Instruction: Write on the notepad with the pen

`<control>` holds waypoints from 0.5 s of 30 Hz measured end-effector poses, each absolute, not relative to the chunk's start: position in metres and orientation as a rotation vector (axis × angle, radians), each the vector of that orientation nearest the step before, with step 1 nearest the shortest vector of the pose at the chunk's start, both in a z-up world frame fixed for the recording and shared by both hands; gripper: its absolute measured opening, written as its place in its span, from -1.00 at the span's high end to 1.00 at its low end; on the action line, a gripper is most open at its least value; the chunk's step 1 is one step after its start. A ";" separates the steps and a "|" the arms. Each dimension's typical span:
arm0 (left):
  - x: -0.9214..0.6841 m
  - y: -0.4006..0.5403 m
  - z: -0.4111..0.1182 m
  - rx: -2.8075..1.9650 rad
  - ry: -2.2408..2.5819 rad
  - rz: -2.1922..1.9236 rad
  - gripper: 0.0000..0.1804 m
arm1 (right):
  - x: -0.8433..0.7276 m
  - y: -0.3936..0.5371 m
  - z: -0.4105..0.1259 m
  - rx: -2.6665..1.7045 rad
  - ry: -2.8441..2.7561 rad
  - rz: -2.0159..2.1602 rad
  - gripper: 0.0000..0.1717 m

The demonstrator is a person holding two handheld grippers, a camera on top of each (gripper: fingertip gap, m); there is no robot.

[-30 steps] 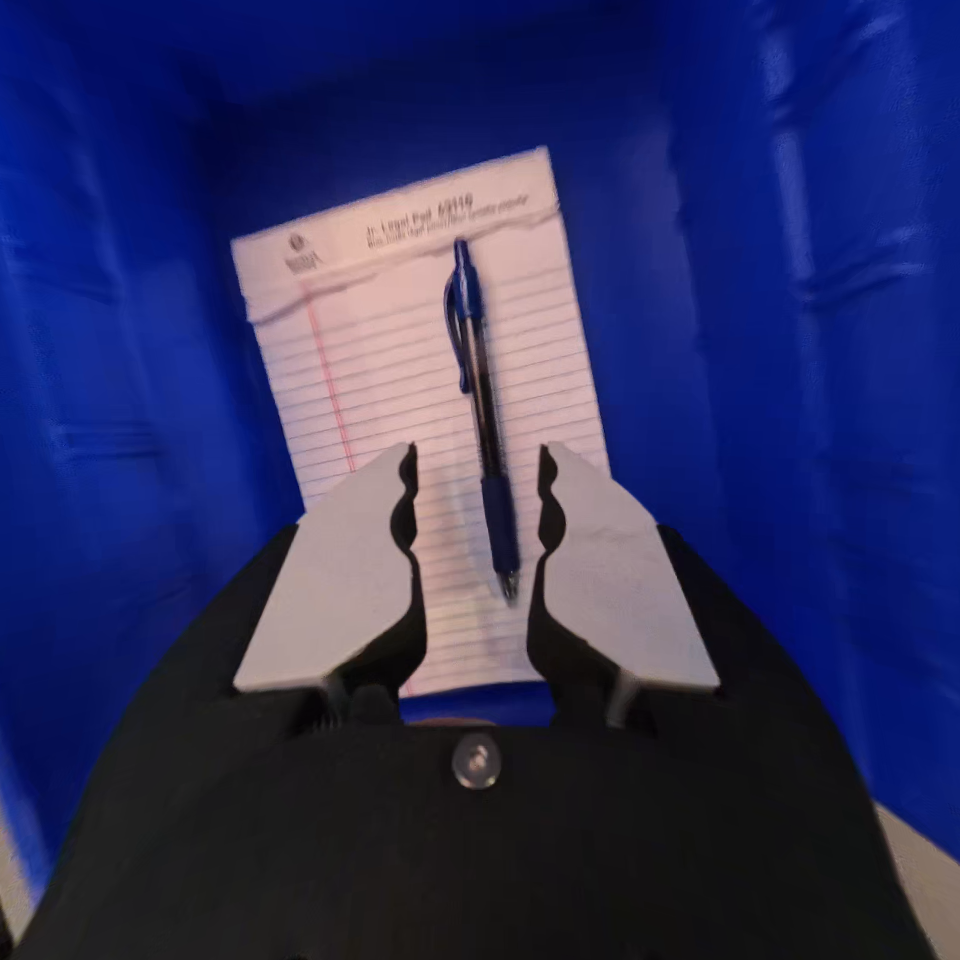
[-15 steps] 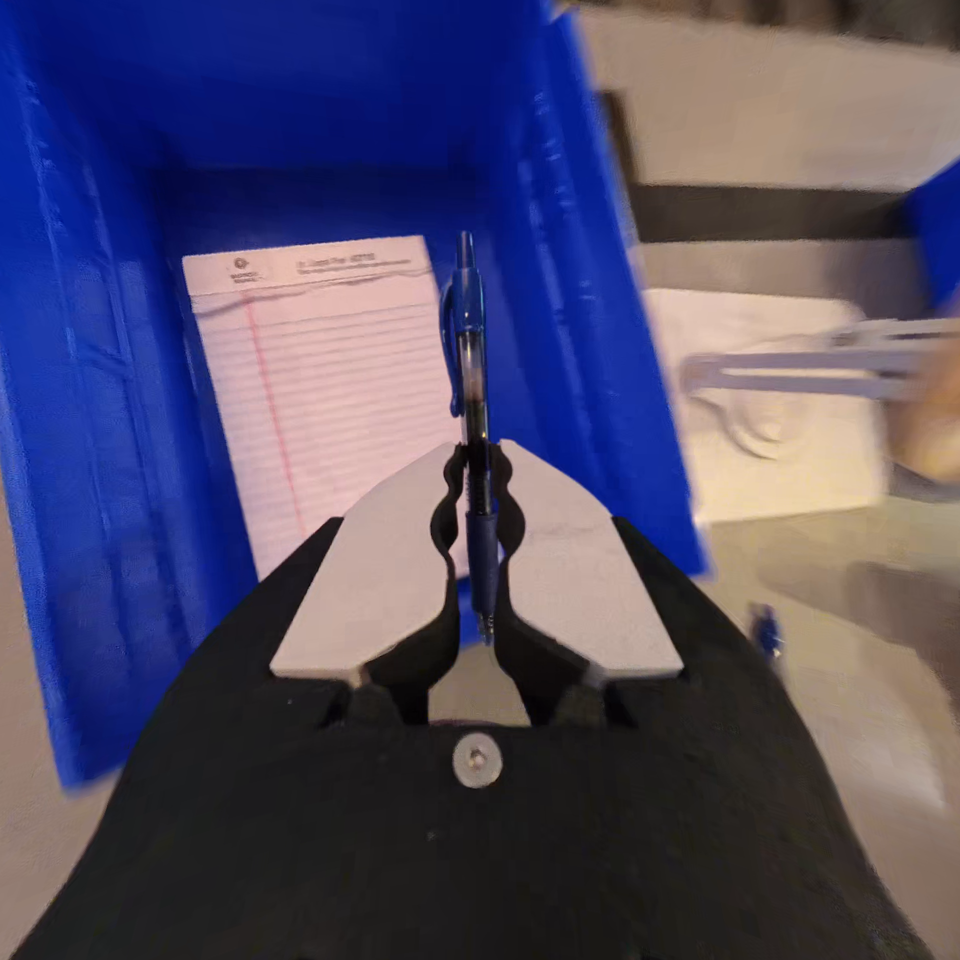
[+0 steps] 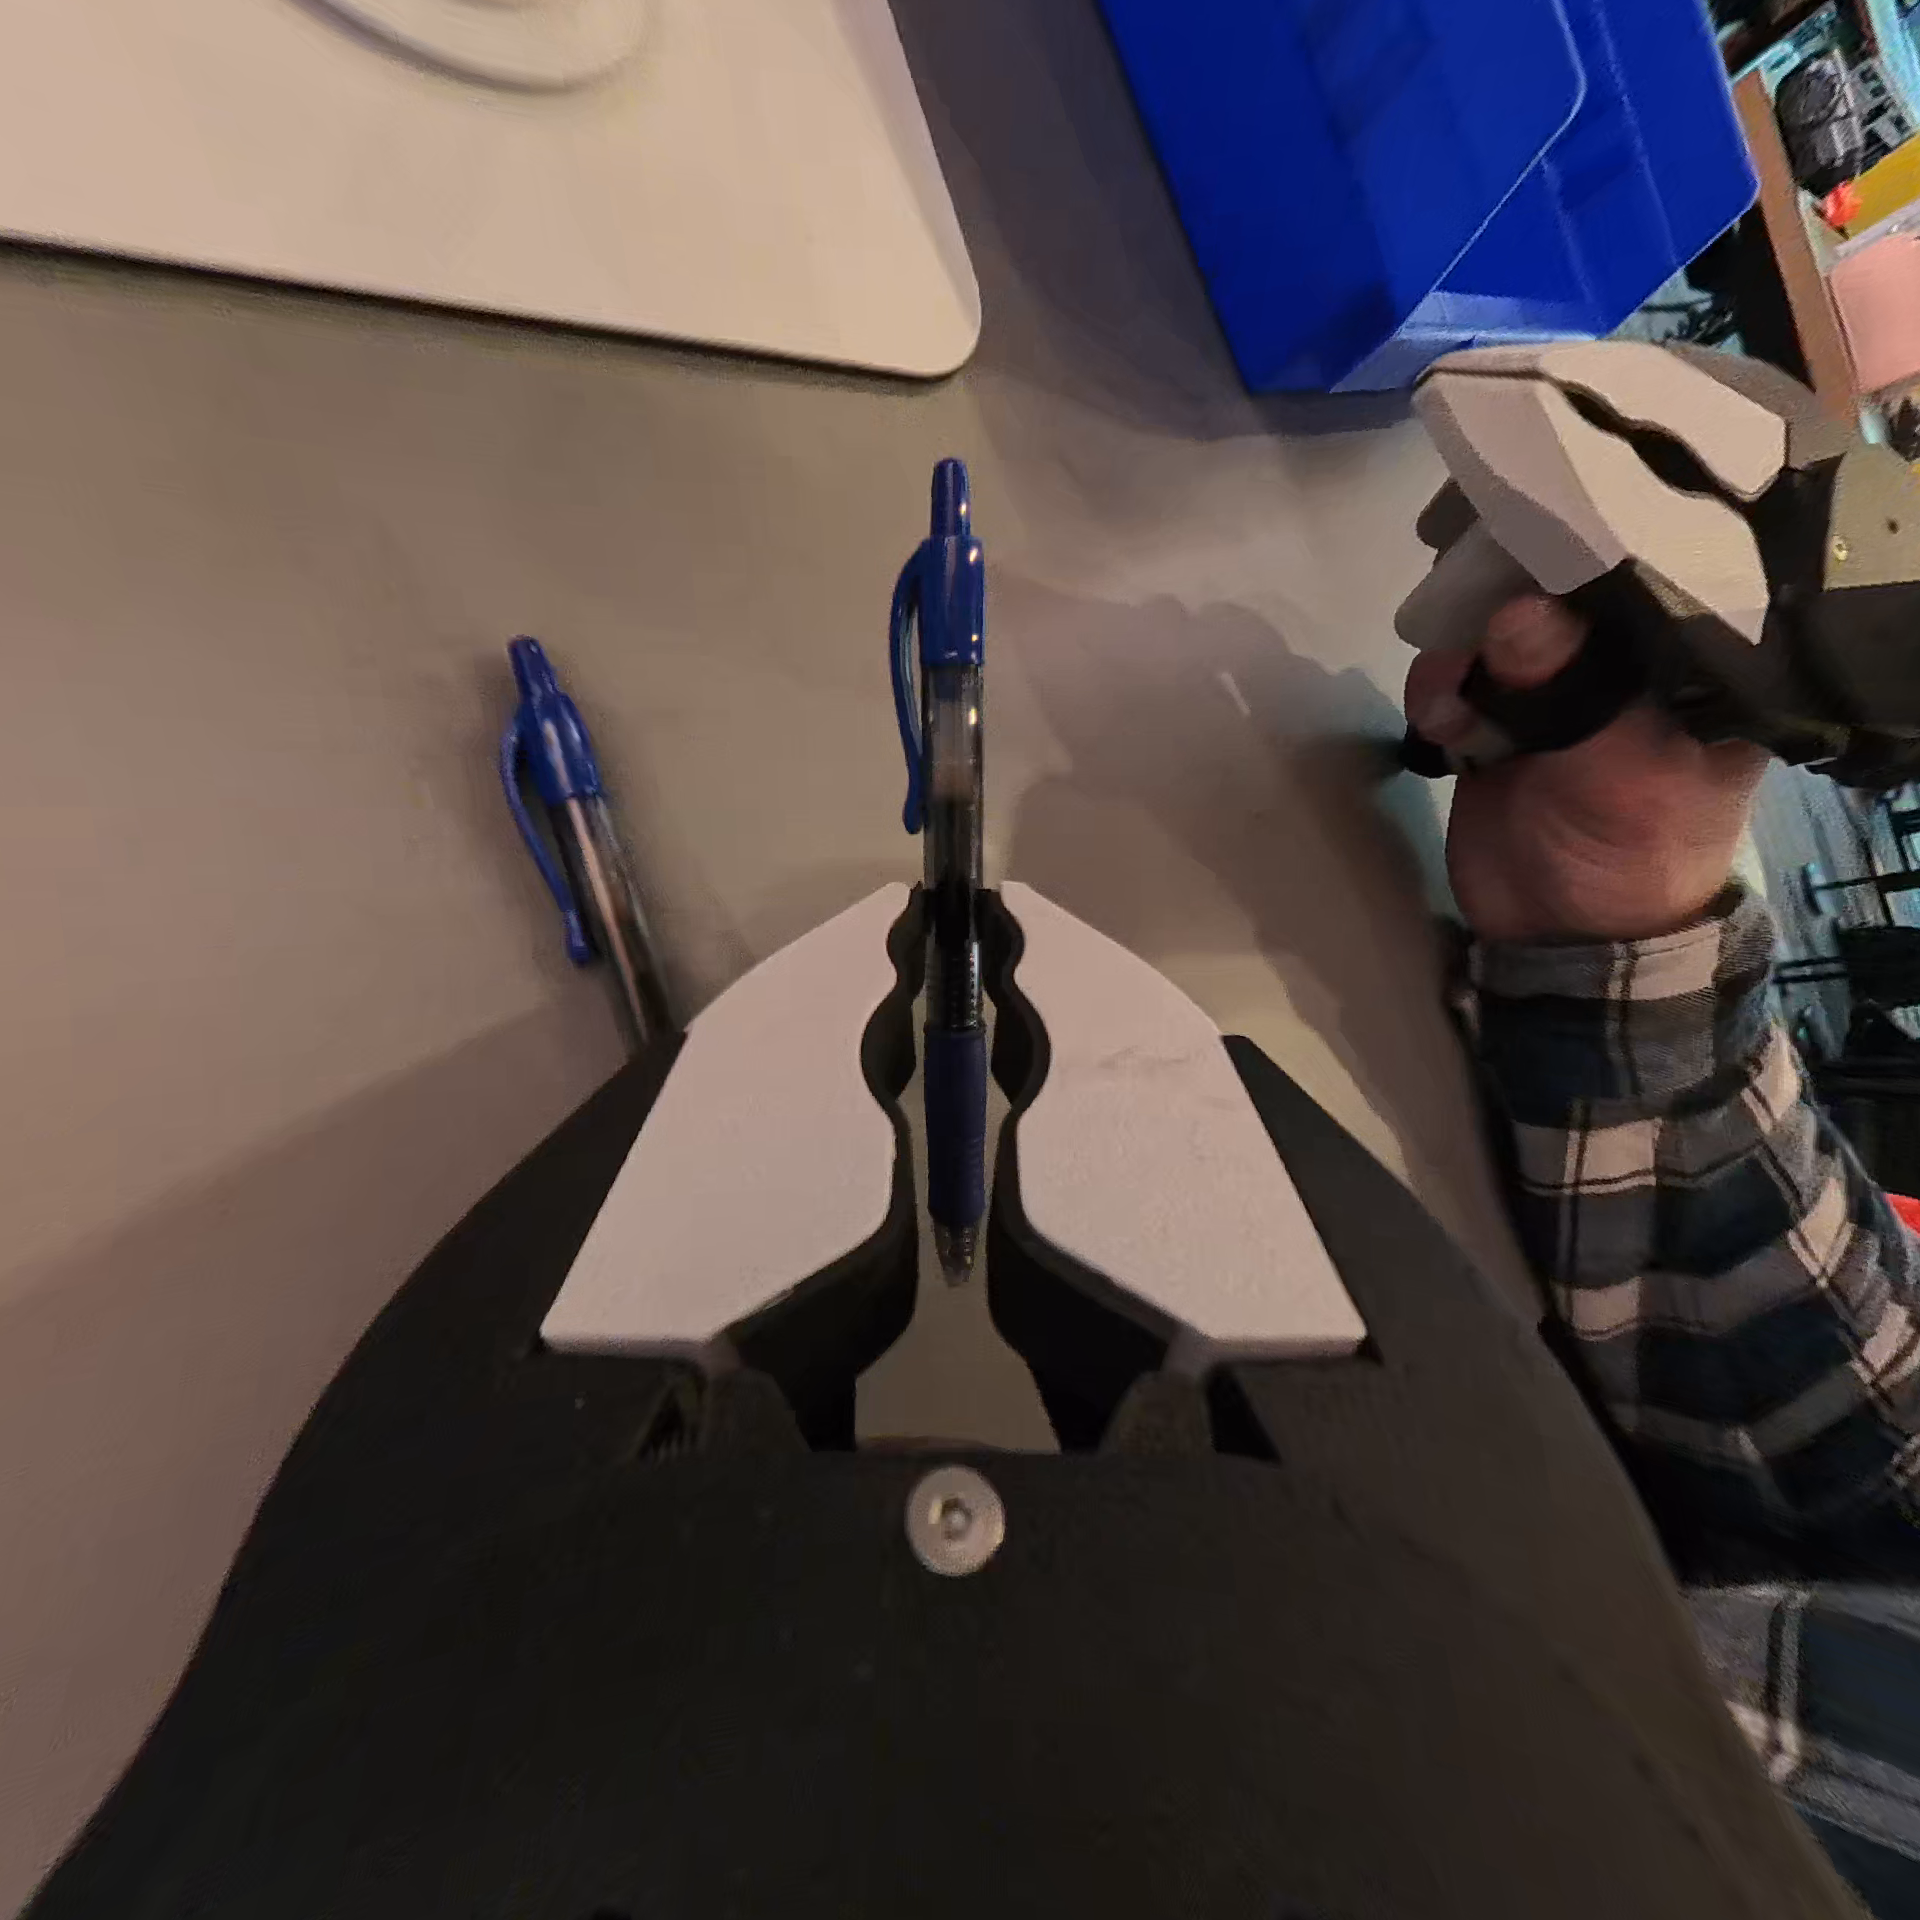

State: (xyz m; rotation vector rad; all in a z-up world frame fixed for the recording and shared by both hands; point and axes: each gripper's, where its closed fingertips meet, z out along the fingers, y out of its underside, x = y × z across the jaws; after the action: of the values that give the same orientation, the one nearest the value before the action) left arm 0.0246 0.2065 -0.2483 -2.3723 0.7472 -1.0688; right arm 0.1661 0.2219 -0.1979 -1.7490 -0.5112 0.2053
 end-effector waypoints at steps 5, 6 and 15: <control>0.020 0.209 -0.258 -2.389 0.617 -1.038 0.89 | 0.167 0.221 -0.196 -1.742 -0.499 0.228 1.00; 0.020 0.209 -0.258 -2.388 0.584 -1.045 0.71 | 0.168 0.221 -0.196 -1.741 -0.496 0.232 1.00; -0.037 0.263 -0.166 -2.097 0.717 -0.810 0.38 | 0.169 0.220 -0.194 -1.732 -0.484 0.246 1.00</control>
State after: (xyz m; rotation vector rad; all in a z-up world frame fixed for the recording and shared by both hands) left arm -0.0370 0.2634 -0.1663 -2.0973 0.7166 -0.8101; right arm 0.1691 0.2202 -0.1942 -1.7316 -0.4844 0.2461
